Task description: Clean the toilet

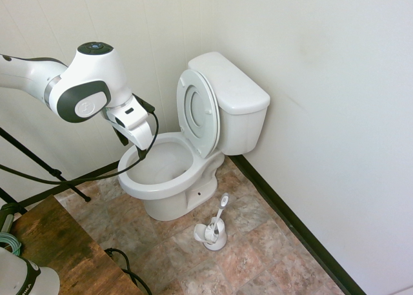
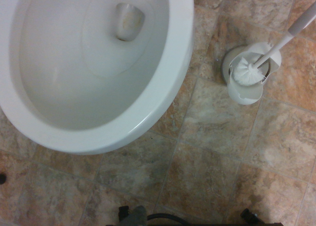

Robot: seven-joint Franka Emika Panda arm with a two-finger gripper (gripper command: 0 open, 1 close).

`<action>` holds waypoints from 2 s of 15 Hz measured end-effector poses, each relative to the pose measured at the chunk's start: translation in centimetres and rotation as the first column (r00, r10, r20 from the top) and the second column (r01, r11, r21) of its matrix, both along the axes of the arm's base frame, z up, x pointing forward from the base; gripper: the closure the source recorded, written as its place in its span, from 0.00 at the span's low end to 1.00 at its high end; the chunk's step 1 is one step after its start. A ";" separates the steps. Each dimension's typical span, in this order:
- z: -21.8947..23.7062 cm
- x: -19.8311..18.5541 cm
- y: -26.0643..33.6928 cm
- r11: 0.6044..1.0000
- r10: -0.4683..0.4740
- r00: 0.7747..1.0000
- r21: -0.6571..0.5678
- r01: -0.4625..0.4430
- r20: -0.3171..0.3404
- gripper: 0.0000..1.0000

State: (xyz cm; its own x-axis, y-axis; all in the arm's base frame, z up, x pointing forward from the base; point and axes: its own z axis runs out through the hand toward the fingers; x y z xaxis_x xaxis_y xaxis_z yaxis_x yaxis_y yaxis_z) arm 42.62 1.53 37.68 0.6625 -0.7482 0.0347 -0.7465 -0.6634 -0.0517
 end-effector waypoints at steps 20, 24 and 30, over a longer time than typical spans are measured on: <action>-18.7 20.8 -14.8 0.847 -0.532 0.840 -0.070 0.527 -0.110 0.00; -22.5 22.7 -17.5 0.807 -0.591 0.797 -0.092 0.584 -0.124 0.00; -23.8 23.7 -17.4 0.743 -0.669 0.736 -0.121 0.659 -0.103 0.00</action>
State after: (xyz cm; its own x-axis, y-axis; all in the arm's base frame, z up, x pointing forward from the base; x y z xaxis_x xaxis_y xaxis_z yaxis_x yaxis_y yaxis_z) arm 66.32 -15.84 13.88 -0.0001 -0.9984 0.0563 -0.9943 0.0061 0.1063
